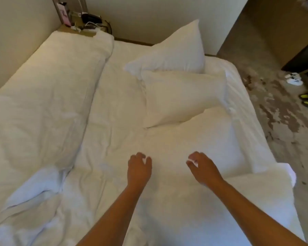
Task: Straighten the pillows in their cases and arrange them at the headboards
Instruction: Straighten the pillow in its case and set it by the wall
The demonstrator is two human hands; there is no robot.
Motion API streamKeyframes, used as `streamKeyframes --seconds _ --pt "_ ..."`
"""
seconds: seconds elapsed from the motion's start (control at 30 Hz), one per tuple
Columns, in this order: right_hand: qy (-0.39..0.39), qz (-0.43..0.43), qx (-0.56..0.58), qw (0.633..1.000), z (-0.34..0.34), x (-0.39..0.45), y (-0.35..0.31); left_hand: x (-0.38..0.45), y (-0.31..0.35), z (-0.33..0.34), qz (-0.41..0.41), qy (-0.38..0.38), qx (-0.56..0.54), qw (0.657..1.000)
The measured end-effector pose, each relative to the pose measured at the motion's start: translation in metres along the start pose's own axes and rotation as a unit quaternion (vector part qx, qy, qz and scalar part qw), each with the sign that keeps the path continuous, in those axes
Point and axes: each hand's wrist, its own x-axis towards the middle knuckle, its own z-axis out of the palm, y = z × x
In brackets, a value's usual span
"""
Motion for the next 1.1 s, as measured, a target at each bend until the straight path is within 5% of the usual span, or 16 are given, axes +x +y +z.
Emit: streamKeyframes --seconds 0.3,0.5,0.67,1.1 --pt "-0.084 -0.118 -0.147 0.978 0.021 0.199 0.009 0.128 0.004 0.069 -0.029 -0.115 0.242 0.963" --pt "-0.109 -0.211 -0.234 0.943 0.059 0.266 0.023 0.152 -0.026 0.068 -0.061 -0.159 0.256 0.951" --pt "-0.154 -0.191 -0.3 0.922 0.083 0.262 0.05 0.13 -0.029 0.077 -0.051 -0.131 0.23 0.963" --pt "0.015 -0.199 -0.225 0.954 0.013 0.146 0.061 0.04 0.019 0.036 0.052 -0.114 0.267 0.956"
